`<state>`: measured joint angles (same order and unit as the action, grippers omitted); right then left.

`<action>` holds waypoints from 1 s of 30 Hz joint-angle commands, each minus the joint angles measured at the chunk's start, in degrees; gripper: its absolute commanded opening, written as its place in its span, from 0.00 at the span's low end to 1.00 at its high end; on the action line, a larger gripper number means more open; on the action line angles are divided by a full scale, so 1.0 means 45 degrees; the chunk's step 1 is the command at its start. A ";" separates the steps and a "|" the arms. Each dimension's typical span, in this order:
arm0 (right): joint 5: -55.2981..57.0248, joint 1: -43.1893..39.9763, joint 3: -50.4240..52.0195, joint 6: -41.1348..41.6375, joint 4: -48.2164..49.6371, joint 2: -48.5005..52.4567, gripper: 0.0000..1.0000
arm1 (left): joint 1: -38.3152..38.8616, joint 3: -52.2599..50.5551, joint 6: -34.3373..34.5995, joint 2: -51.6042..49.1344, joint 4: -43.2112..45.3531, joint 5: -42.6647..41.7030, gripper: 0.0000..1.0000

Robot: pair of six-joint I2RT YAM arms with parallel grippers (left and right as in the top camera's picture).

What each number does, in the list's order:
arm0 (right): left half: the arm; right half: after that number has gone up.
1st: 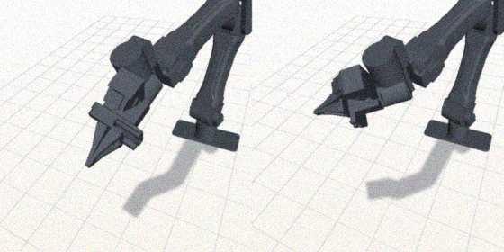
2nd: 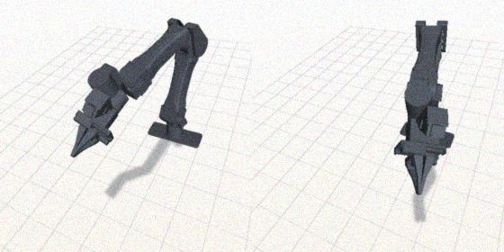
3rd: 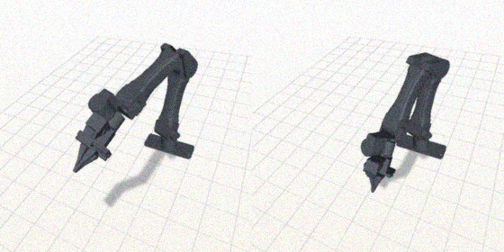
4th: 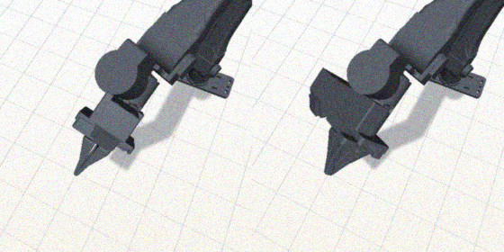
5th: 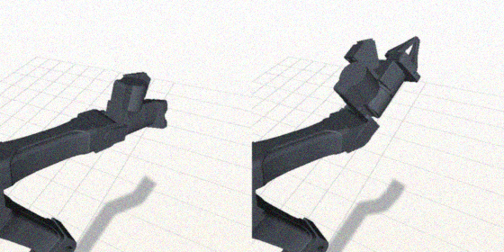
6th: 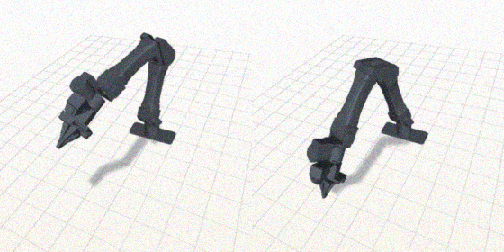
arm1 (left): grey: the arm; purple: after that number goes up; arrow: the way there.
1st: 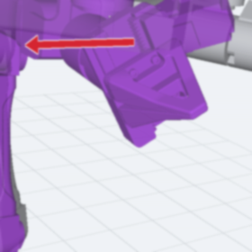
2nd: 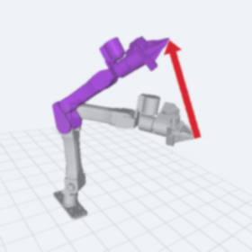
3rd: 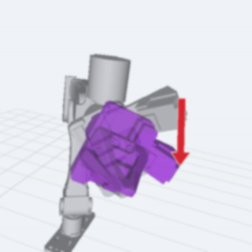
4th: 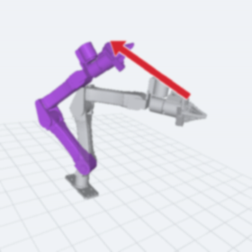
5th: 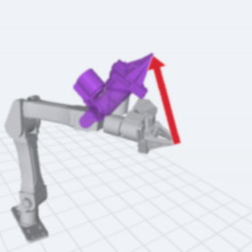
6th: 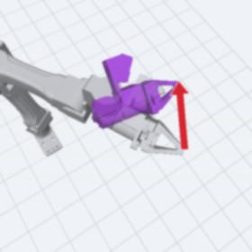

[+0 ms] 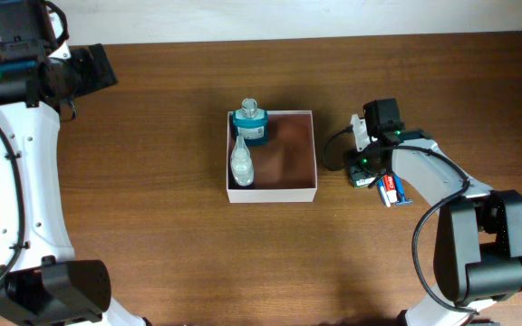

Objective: Pack container
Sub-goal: 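Close right gripper on the green soap box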

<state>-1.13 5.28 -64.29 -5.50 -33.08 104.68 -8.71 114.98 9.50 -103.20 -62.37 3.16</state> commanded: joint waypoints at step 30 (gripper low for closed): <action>-0.1001 -0.0092 0.0554 0.0325 0.0321 0.0180 0.60 | -0.0019 0.0029 0.0068 -0.0019 0.0024 -0.0097 1.00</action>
<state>-4.23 5.28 -62.54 -4.47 -31.79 104.75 -8.71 114.98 9.50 -103.20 -62.37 3.16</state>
